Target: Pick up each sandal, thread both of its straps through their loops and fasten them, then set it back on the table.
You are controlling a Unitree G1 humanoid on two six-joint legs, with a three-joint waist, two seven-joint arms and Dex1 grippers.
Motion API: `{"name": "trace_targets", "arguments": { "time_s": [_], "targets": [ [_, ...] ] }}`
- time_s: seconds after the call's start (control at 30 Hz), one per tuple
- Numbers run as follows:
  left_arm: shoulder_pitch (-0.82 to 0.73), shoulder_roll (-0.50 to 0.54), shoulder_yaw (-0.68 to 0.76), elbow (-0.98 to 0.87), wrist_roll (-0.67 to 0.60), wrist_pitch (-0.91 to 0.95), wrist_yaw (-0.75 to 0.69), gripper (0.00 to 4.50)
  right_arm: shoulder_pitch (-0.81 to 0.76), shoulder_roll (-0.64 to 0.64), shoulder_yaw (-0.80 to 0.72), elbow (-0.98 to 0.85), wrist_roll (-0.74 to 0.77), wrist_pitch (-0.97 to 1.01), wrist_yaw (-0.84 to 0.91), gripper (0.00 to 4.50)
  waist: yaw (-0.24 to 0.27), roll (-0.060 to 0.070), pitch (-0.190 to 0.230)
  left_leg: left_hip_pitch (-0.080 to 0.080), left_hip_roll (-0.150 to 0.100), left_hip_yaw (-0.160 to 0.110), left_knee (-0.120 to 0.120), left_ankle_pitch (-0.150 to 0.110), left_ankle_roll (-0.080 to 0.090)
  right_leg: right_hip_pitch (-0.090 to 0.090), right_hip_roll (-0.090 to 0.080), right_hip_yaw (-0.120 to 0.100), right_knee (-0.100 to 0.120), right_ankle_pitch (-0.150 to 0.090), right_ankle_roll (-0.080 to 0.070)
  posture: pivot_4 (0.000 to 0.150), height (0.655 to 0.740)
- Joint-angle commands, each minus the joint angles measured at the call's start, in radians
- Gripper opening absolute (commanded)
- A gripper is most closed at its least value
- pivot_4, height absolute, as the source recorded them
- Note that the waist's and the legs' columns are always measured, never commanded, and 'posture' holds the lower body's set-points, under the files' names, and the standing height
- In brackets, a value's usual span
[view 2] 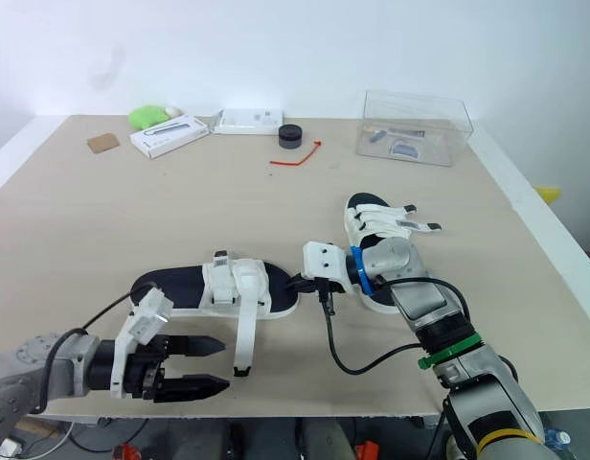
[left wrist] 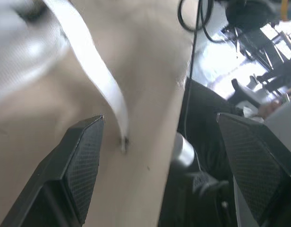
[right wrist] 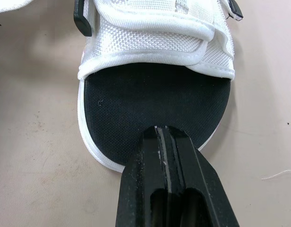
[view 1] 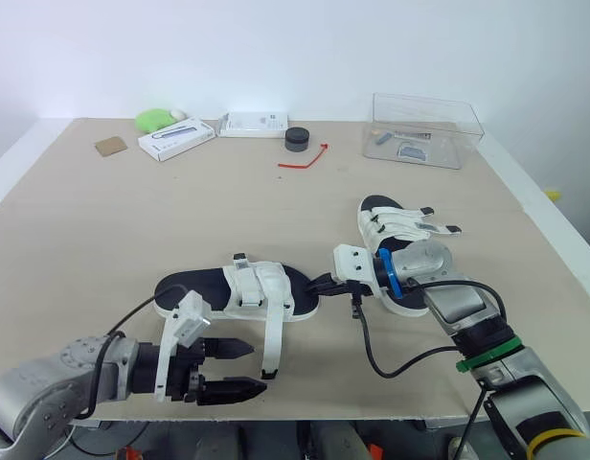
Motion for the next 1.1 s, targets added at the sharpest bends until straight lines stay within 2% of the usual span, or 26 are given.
{"name": "trace_targets", "arguments": {
  "time_s": [0.03, 0.33, 0.4, 0.47, 0.63, 0.67, 0.83, 0.97, 1.1],
  "targets": [
    [-0.013, -0.030, -0.016, -0.002, -0.021, -0.003, 0.023, 3.94, 0.007, -0.005, 0.022, 0.026, -0.036, 0.007, 0.005, 0.00, 0.000, 0.000, 0.000, 0.000, 0.000, 0.000, 0.000, 0.000, 0.000, 0.000, 0.000, 0.000, 0.000, 0.000, 0.000, 0.150, 0.7400],
    [-0.086, -0.076, -0.085, 0.076, -0.015, 0.030, 0.043, 3.94, 0.008, -0.006, 0.021, 0.022, -0.036, 0.012, 0.002, 0.00, 0.000, 0.000, 0.000, 0.000, 0.000, 0.000, 0.000, 0.000, 0.000, 0.000, 0.000, 0.000, 0.000, 0.001, 0.001, 0.150, 0.7400],
    [-0.105, -0.093, -0.091, 0.103, -0.018, 0.039, 0.056, 3.39, 0.010, -0.008, 0.020, 0.019, -0.035, 0.015, 0.003, 0.00, 0.000, 0.000, 0.000, 0.000, 0.000, 0.000, 0.000, 0.000, 0.000, 0.000, 0.000, 0.000, 0.000, 0.001, 0.001, 0.150, 0.7400],
    [-0.116, -0.094, -0.100, 0.113, -0.012, 0.040, 0.050, 2.61, 0.011, -0.009, 0.019, 0.017, -0.035, 0.016, 0.003, 0.00, 0.000, 0.000, 0.000, 0.000, 0.000, 0.000, 0.000, 0.000, 0.000, 0.000, 0.001, 0.000, 0.000, 0.001, 0.002, 0.150, 0.7400],
    [-0.140, -0.101, -0.129, 0.148, 0.018, 0.038, 0.044, 0.20, 0.014, -0.014, 0.018, 0.012, -0.035, 0.019, 0.003, 0.00, 0.000, 0.000, 0.000, 0.000, 0.000, 0.000, 0.000, 0.000, 0.000, 0.000, 0.001, 0.000, 0.000, 0.002, 0.003, 0.150, 0.7400],
    [-0.145, -0.103, -0.133, 0.155, 0.021, 0.038, 0.044, 0.09, 0.014, -0.014, 0.018, 0.011, -0.035, 0.020, 0.003, 0.00, 0.000, 0.000, 0.000, 0.000, 0.000, 0.000, 0.000, 0.000, 0.000, 0.000, 0.001, 0.000, 0.000, 0.002, 0.003, 0.150, 0.7400],
    [-0.162, -0.117, -0.149, 0.178, 0.022, 0.048, 0.046, 0.09, 0.012, -0.018, 0.017, 0.010, -0.037, 0.022, 0.003, 0.00, 0.000, 0.000, 0.000, 0.000, 0.000, 0.000, 0.000, 0.000, 0.000, 0.000, 0.001, 0.000, 0.000, 0.002, 0.003, 0.150, 0.7400],
    [-0.166, -0.094, -0.099, 0.164, -0.041, 0.071, 0.017, 0.09, 0.014, -0.019, 0.016, 0.006, -0.036, 0.025, 0.003, 0.00, 0.000, 0.000, 0.000, 0.000, 0.000, 0.000, 0.000, 0.000, 0.001, 0.000, 0.000, 0.000, 0.000, 0.002, 0.003, 0.150, 0.7400],
    [-0.265, -0.042, 0.048, 0.197, -0.345, 0.201, 0.011, 0.09, 0.015, -0.021, 0.014, 0.004, -0.034, 0.026, 0.004, 0.00, 0.001, -0.001, 0.000, -0.001, 0.000, -0.001, 0.000, 0.000, 0.001, 0.000, 0.001, -0.001, 0.000, 0.002, 0.003, 0.150, 0.7400]
  ]
}}
